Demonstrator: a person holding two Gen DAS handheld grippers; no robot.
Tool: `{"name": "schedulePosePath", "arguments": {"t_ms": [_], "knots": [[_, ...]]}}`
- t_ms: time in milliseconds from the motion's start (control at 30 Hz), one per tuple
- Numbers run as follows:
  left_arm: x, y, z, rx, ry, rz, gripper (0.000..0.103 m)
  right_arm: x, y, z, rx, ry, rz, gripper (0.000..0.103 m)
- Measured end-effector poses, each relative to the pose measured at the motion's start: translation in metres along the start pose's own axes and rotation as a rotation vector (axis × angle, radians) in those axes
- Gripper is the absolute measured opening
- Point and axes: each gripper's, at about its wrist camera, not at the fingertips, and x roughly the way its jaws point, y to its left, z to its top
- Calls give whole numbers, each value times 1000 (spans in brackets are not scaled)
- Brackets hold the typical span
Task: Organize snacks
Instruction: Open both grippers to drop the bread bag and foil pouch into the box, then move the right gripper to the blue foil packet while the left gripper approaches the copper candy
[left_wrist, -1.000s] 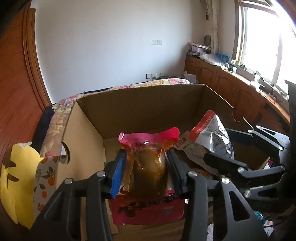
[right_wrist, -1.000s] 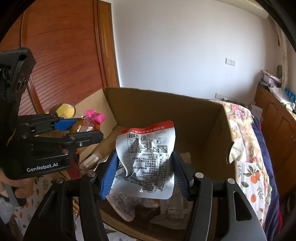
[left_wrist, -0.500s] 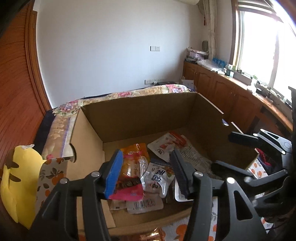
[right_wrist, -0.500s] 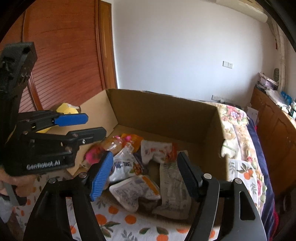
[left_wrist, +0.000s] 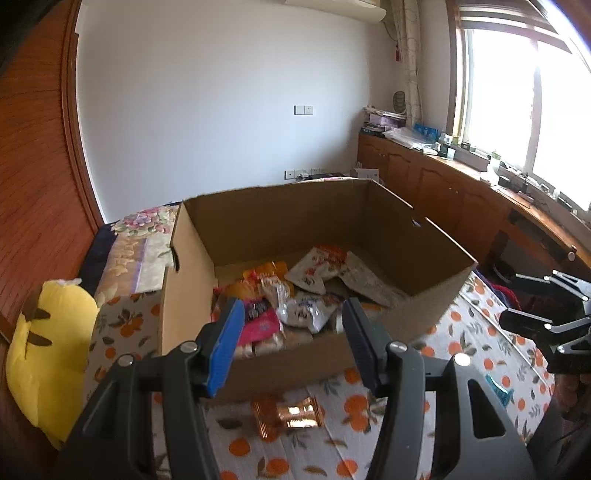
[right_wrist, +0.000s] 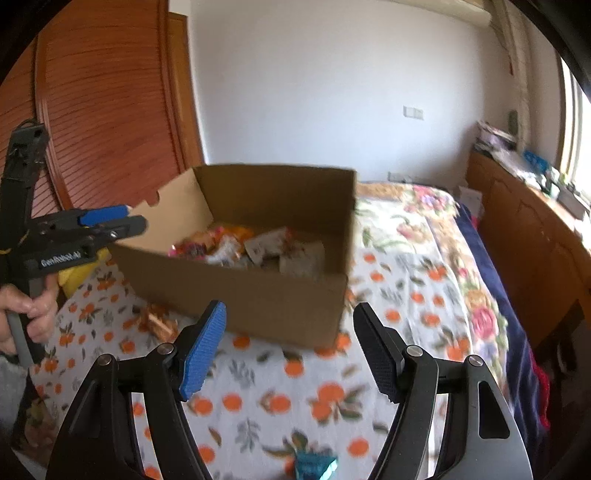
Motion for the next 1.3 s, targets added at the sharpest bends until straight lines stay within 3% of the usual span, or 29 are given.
{"name": "schedulePosePath", "arguments": {"t_ms": [367,567,633,867,1033,1300], "knots": [[-11,4,-56,-45,55,-13,56,-10,-35,-86,102,159,-55,73],[-12,2,-78,-39,96,-13,56,2,-34,-114,127,223,-52,72],[-14,0,-82,-29,102,-11,56,6,-32,-119,126,240,-41,68],[-14,1,-93,-44,124,-9,56,15,-19,-126,79,263,-54,58],[-3,1,-100,-90,149,-18,56,15,-12,-128,4,253,-115,31],[30,-1,-98,-226,189,-26,56,20,-16,-130,39,180,-124,31]]}}
